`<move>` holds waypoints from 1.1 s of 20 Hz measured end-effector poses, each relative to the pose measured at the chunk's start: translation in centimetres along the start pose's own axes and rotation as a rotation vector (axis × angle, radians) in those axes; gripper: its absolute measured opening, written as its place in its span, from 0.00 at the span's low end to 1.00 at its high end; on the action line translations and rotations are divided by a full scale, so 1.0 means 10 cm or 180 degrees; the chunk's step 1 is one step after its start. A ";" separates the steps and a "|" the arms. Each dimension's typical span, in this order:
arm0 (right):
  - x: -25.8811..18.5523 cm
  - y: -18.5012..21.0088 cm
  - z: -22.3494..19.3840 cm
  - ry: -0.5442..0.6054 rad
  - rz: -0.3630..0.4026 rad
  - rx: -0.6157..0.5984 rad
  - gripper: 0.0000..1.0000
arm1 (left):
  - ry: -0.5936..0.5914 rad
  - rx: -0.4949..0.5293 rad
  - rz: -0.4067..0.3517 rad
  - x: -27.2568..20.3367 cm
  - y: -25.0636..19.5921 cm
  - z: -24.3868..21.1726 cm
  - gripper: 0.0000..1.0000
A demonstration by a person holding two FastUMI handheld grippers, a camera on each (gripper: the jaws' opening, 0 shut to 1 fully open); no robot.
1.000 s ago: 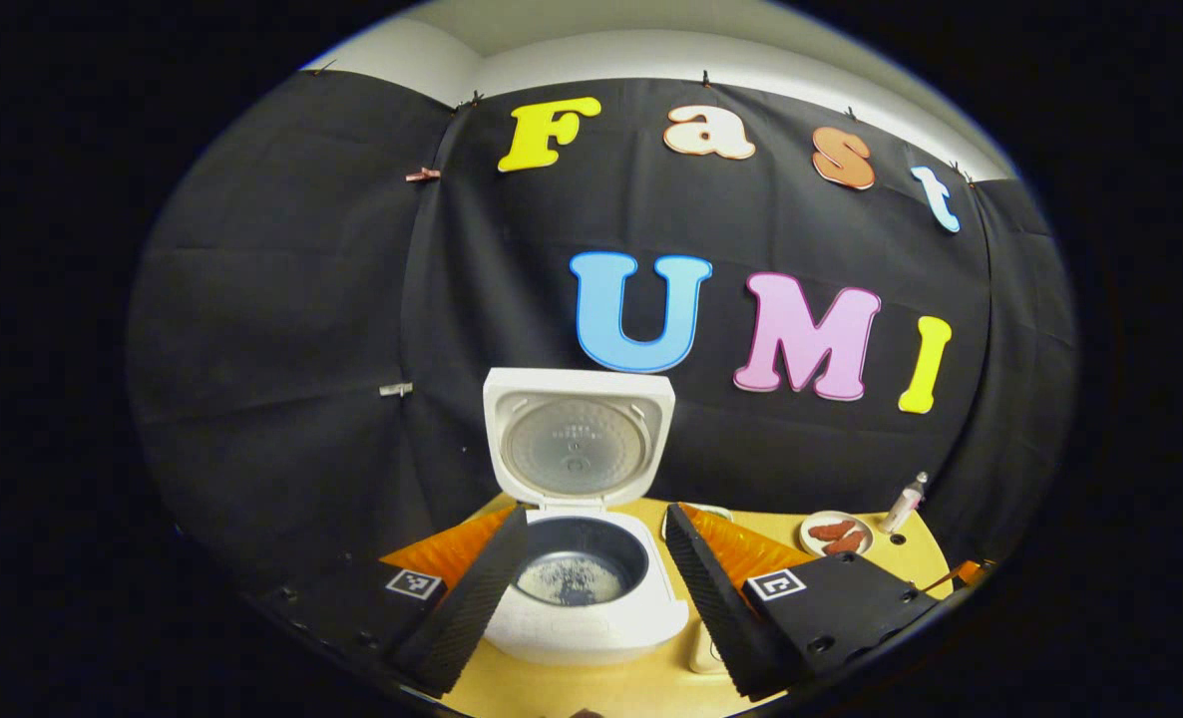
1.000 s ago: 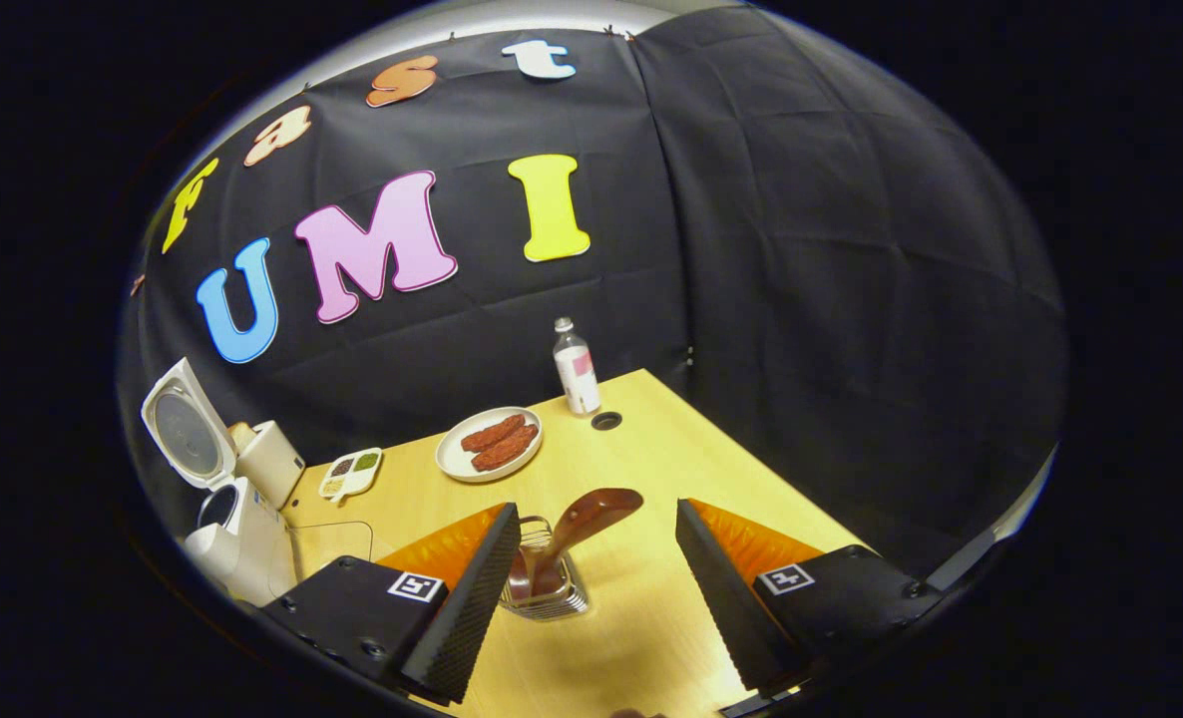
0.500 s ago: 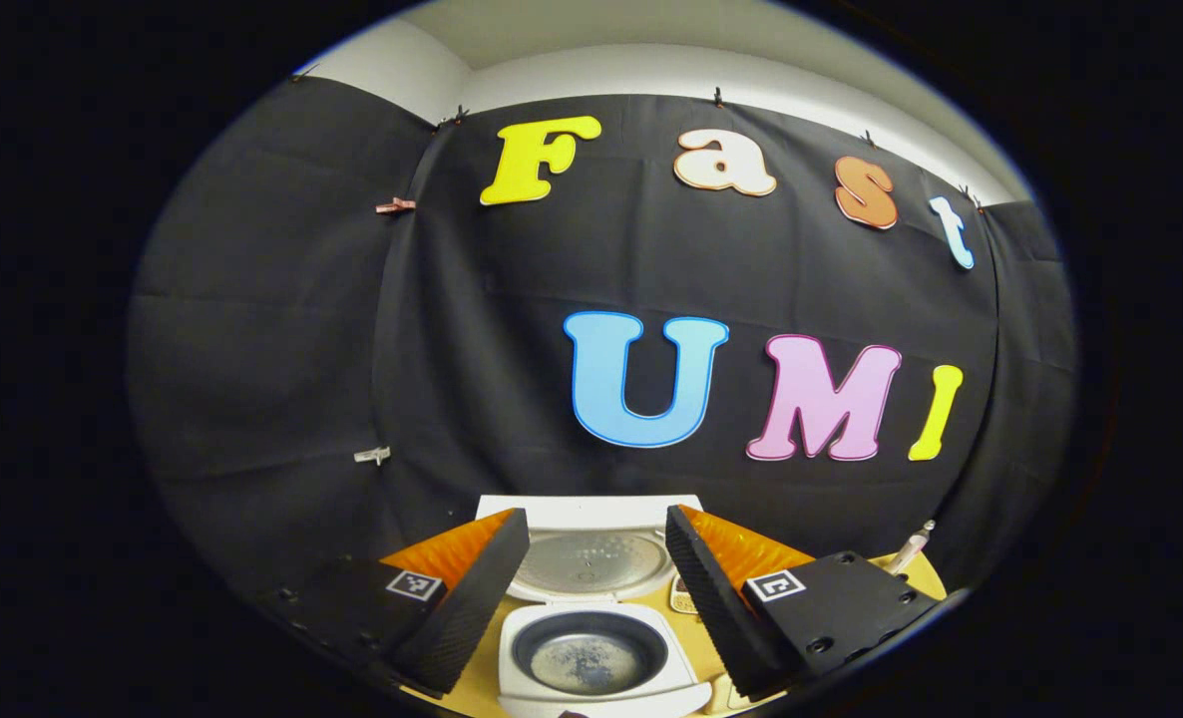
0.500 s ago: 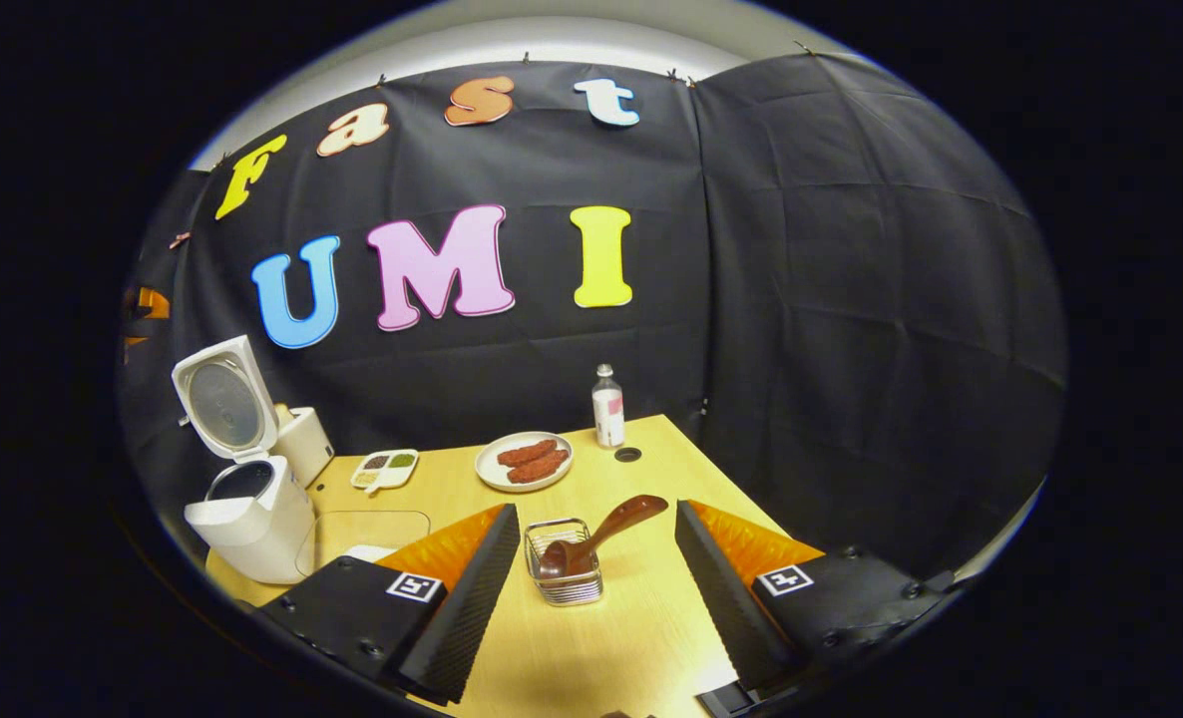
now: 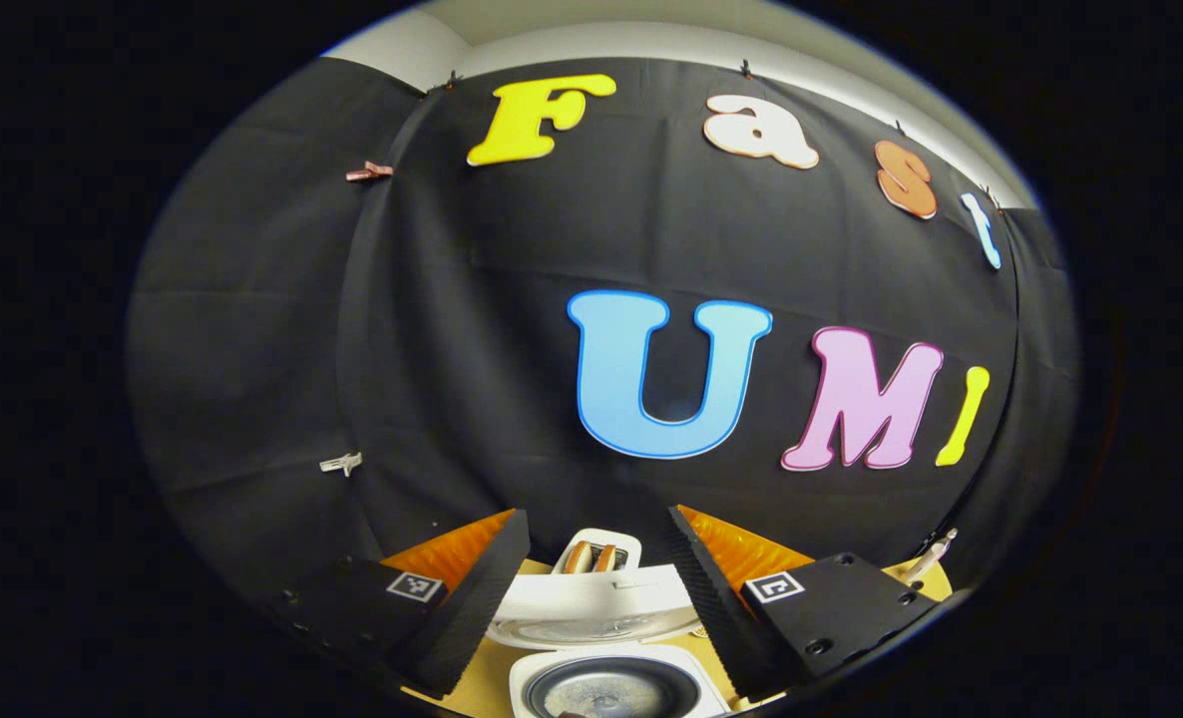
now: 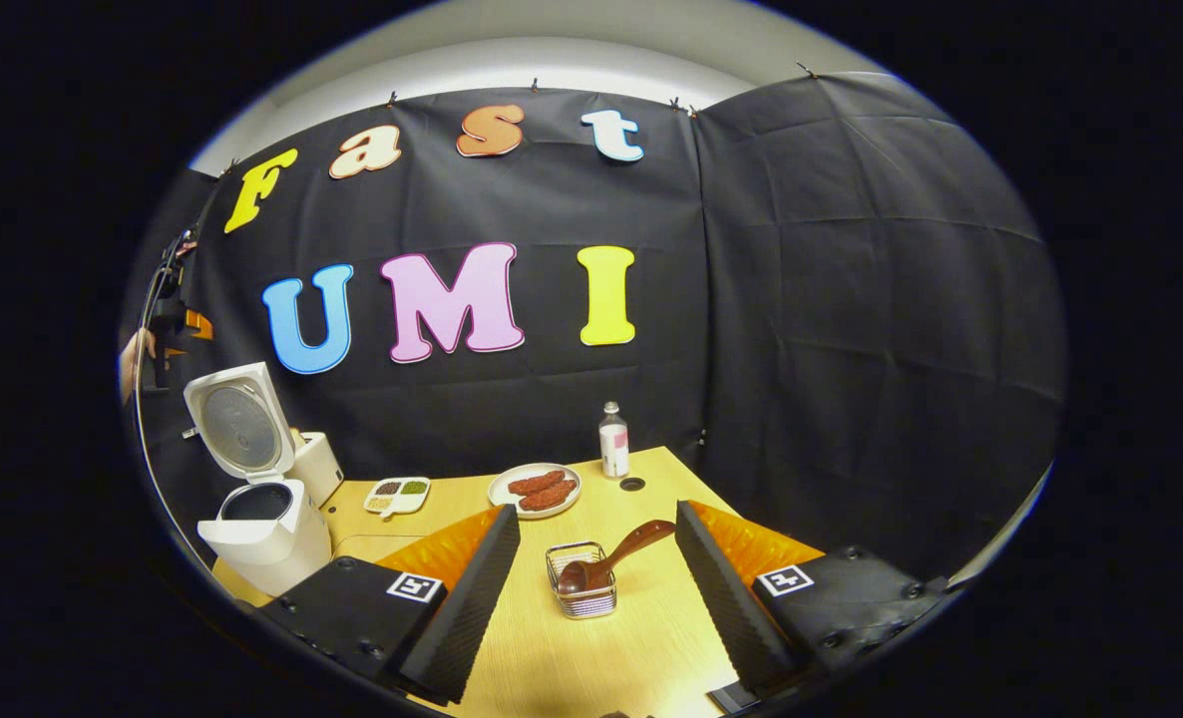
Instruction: Close the left gripper, press the button to open the rice cooker; take a wooden spoon from the chopstick holder with the right hand, scoop a spoonful of rice and pour it into the rice cooker, then put the wooden spoon back into the chopstick holder.
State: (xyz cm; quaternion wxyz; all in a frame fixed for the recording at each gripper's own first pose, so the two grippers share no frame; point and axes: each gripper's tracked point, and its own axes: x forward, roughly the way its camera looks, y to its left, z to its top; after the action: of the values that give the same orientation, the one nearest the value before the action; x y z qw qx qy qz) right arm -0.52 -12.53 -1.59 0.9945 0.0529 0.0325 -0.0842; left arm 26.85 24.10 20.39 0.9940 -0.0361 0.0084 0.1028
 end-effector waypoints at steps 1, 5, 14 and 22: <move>-0.03 0.00 -0.02 0.0002 -0.0010 -0.0039 0.98 | 0.0074 0.0029 -0.0012 0.14 0.00 -0.08 0.95; -0.11 0.03 -0.06 0.0036 -0.0086 0.0074 0.98 | 0.0318 0.0015 -0.0043 0.48 -0.10 -0.38 0.95; -0.05 0.25 -0.34 0.0178 0.0183 0.0057 0.98 | 0.0794 0.0125 0.0026 0.18 -0.23 -0.72 0.99; 0.06 0.47 -0.60 0.0332 0.0663 0.0102 0.99 | 0.1139 -0.0025 0.0029 -0.65 -0.40 -1.37 0.98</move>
State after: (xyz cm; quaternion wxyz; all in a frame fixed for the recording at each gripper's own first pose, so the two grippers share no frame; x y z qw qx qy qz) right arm 0.58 -7.32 -7.15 0.9939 0.0762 0.0771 0.0220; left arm 21.14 17.89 7.20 0.9760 -0.0576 0.1850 0.0993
